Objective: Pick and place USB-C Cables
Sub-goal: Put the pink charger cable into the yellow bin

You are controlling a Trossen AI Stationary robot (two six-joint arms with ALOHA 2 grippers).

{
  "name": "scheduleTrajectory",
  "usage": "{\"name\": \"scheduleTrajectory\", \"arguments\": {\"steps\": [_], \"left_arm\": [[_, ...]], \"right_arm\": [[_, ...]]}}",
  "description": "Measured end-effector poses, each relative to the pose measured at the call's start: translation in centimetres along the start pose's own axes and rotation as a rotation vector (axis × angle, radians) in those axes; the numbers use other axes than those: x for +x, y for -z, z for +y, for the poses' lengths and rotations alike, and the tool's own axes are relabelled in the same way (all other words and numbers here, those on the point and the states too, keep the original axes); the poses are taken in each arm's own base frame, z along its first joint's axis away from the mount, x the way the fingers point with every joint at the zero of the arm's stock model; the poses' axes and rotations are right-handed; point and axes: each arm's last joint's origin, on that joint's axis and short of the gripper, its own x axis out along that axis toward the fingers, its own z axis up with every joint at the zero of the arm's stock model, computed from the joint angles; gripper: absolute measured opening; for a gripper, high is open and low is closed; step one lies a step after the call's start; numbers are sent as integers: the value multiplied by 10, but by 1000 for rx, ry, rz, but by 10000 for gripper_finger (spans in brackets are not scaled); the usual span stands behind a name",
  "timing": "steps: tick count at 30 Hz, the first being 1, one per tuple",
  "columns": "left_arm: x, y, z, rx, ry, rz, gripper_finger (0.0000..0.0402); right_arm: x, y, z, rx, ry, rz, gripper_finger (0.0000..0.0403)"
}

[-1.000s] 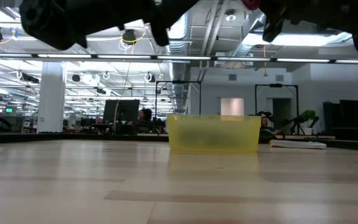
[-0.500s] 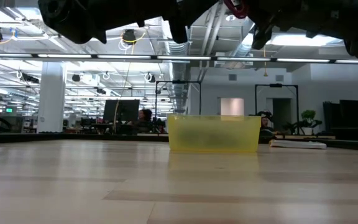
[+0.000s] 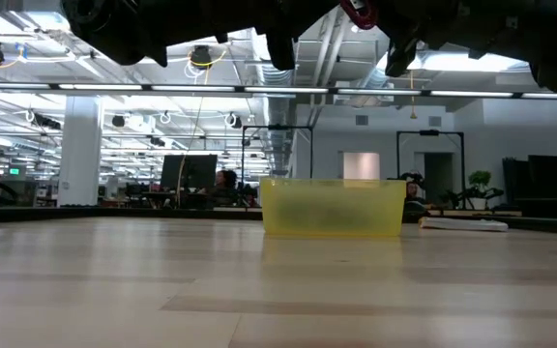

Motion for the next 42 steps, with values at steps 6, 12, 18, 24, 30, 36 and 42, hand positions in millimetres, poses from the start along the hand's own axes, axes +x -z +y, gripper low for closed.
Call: {"name": "scheduleTrajectory", "arguments": {"steps": [6,12,18,24,30,36,42], "left_arm": [[0,0,-1,12,-42,-8,15],[-1,-3,-5,5,-104,4,14],[-9,-25,-6,12,-174,55,6],[-24,-54,-7,51,-258,120,5],[-40,-72,3,80,-352,218,5],[-46,-70,18,62,-407,297,6],[-47,-64,32,22,-444,336,6]], "right_arm": [[0,0,-2,2,10,-1,44],[0,0,-2,-16,22,8,77],[-4,-14,-5,-42,47,75,134],[-17,-44,-7,-68,98,159,169],[-43,-65,-15,-61,267,279,168],[-65,-62,-27,59,441,422,153],[-77,-47,-37,172,570,555,140]]}}
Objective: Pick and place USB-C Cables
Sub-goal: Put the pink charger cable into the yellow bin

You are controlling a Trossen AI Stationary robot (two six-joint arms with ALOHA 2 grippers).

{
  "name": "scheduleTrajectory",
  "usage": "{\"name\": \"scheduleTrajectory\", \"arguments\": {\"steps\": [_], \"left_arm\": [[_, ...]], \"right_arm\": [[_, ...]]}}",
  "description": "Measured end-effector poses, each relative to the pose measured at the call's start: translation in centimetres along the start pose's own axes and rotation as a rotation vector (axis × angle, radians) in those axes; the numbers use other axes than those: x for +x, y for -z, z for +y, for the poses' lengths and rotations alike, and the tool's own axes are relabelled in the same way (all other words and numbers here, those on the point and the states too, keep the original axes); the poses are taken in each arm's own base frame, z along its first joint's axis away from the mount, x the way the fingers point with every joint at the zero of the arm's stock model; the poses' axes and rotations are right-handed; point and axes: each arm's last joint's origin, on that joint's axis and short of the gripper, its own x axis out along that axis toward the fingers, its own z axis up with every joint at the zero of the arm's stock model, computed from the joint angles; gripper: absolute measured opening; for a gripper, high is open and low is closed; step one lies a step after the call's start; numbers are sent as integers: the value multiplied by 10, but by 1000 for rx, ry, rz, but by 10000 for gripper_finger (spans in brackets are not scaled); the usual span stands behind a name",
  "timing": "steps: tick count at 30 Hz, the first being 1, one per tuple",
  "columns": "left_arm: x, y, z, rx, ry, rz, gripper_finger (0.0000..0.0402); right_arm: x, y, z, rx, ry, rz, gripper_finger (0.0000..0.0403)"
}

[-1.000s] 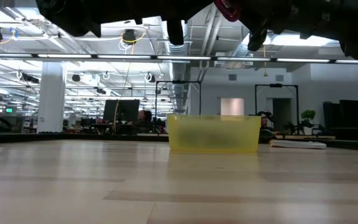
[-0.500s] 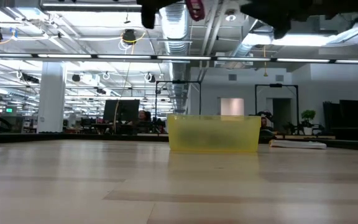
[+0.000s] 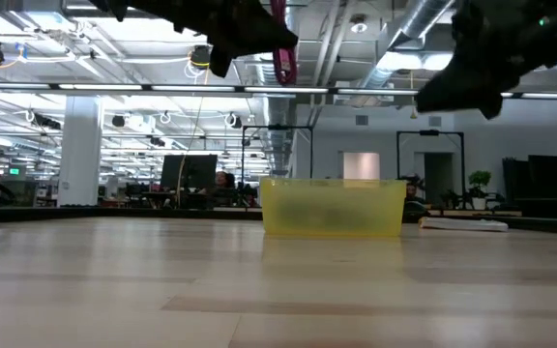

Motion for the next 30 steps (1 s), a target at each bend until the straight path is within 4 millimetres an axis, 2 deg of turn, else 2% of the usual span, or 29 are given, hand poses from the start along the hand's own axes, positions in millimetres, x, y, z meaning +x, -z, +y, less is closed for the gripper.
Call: {"name": "scheduleTrajectory", "arguments": {"steps": [10,20,25,30], "left_arm": [[2,0,9,-22,-33,12,6],[2,1,9,-27,-36,17,6],[2,0,9,-30,-36,14,6],[2,0,9,-31,-37,12,6]], "right_arm": [[20,18,-19,190,231,118,126],[47,35,-32,227,401,181,122],[51,27,-28,259,316,155,123],[43,11,-33,218,292,91,122]]}}
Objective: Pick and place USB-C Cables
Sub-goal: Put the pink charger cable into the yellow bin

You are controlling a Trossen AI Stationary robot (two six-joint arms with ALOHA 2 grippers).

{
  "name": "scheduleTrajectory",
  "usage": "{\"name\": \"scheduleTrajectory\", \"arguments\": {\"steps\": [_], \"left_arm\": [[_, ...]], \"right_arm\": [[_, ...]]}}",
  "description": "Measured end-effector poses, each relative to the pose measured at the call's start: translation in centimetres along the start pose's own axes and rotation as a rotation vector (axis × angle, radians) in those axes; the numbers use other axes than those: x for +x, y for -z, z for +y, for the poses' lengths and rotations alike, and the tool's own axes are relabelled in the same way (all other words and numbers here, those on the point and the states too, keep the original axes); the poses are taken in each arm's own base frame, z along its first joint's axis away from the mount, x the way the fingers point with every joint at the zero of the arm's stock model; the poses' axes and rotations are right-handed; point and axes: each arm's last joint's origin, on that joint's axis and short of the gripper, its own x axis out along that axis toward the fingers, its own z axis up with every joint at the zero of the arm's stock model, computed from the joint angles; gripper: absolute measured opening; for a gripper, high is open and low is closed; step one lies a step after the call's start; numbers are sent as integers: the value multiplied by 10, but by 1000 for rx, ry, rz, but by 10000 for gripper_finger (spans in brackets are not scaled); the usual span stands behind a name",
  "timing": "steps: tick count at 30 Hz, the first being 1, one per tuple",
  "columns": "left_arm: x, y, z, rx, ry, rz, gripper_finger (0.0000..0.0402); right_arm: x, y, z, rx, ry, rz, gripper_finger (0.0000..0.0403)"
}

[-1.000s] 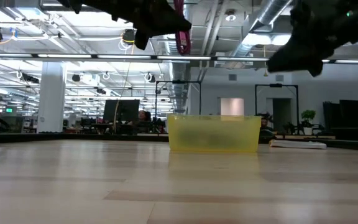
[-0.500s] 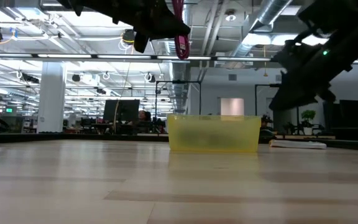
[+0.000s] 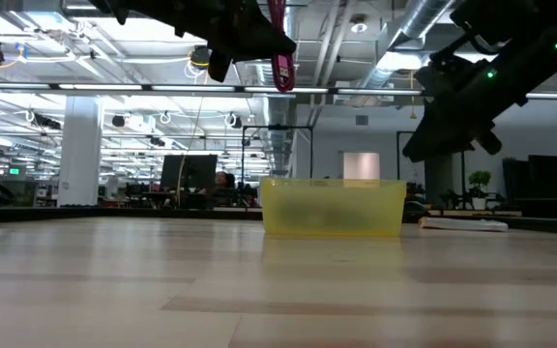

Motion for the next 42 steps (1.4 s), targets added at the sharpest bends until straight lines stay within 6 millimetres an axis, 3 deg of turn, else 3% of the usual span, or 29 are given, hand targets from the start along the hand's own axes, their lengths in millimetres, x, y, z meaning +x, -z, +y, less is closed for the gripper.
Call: {"name": "scheduleTrajectory", "arguments": {"steps": [5,13,17,25,29,34,42], "left_arm": [[0,0,0,1,0,0,6],[0,0,0,6,-2,0,6],[0,-1,0,5,3,-5,6],[8,3,11,22,-2,22,6],[23,9,14,33,-19,78,6],[58,11,6,110,-16,181,6],[111,34,11,207,-105,486,6]], "right_arm": [[0,-10,-7,-87,25,-28,122],[3,-14,-11,-69,46,-35,122],[2,-17,-7,19,-38,-25,122],[-32,-46,-6,22,-229,-199,122],[-52,-55,-15,63,-275,-252,122],[-67,-56,-20,79,-321,-267,122],[-75,-51,-21,51,-350,-234,122]]}}
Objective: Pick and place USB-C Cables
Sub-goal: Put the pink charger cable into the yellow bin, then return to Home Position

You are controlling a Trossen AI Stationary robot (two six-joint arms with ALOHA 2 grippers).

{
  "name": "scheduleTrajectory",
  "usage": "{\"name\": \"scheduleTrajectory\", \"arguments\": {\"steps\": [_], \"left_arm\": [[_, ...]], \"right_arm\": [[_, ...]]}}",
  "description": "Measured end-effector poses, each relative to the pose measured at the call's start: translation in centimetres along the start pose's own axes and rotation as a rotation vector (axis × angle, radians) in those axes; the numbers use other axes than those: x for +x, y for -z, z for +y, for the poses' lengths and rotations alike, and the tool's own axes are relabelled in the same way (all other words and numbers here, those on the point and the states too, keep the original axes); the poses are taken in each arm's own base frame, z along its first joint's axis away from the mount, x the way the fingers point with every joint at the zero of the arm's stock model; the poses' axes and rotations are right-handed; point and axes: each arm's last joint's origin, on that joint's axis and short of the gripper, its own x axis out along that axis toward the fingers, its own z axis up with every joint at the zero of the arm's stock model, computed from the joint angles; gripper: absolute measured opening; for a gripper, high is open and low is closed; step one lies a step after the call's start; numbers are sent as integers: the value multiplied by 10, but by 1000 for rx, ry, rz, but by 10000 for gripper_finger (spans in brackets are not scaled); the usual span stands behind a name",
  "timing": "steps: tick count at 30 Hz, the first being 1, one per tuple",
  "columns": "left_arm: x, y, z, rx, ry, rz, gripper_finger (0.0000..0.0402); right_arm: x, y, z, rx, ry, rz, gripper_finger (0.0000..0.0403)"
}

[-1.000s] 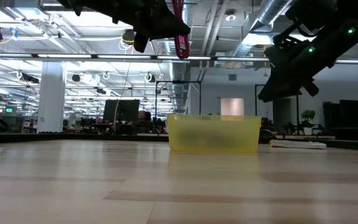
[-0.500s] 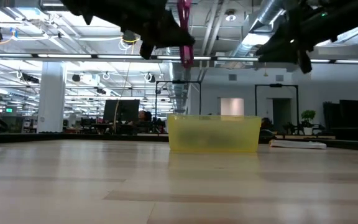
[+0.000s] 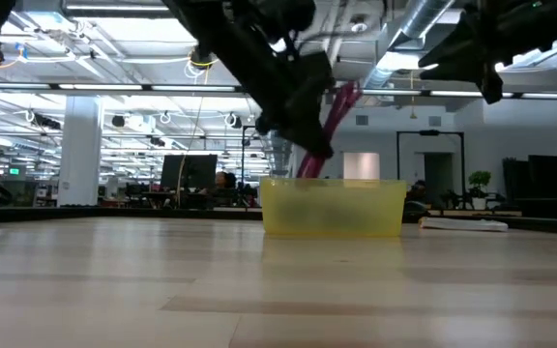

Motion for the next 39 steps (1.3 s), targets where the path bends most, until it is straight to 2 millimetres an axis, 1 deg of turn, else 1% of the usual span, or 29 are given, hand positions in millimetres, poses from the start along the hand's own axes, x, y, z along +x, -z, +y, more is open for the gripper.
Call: {"name": "scheduleTrajectory", "arguments": {"steps": [3,5,10,12,14,16,21,23,25,28,30,32,35,37,39], "left_arm": [[12,1,2,24,-42,105,6],[18,-1,2,39,-56,137,6],[35,13,0,108,-40,267,12],[37,15,-2,120,-37,287,25],[38,15,-5,142,-32,276,47],[38,18,-8,173,-29,303,78],[36,18,-14,191,-31,291,172],[34,17,-13,180,-42,295,206],[26,12,-12,157,-52,310,234],[4,-7,-10,129,-64,280,256],[-22,-24,-9,118,-79,205,259],[-56,-42,-9,122,-106,101,258],[-116,-59,-4,108,-177,-68,250],[-158,-63,3,74,-188,-191,245],[-194,-57,10,52,-157,-303,241]], "right_arm": [[0,2,1,-8,-7,14,122],[-1,3,1,-12,-8,20,122],[0,5,0,-27,12,35,122],[0,5,0,-29,14,36,122],[0,5,0,-29,14,35,122],[-1,5,0,-27,12,33,122],[-2,3,0,-19,9,21,122],[-2,3,0,-16,7,17,122],[-4,1,-1,-12,3,11,122],[-8,-2,-1,-8,-12,-9,122],[-12,-6,-1,-27,-33,-37,122],[-18,-11,-1,-46,-80,-76,122],[-33,-18,-2,-88,-161,-117,122],[-45,-22,-5,-123,-205,-151,122],[-56,-25,-8,-151,-247,-181,122]]}}
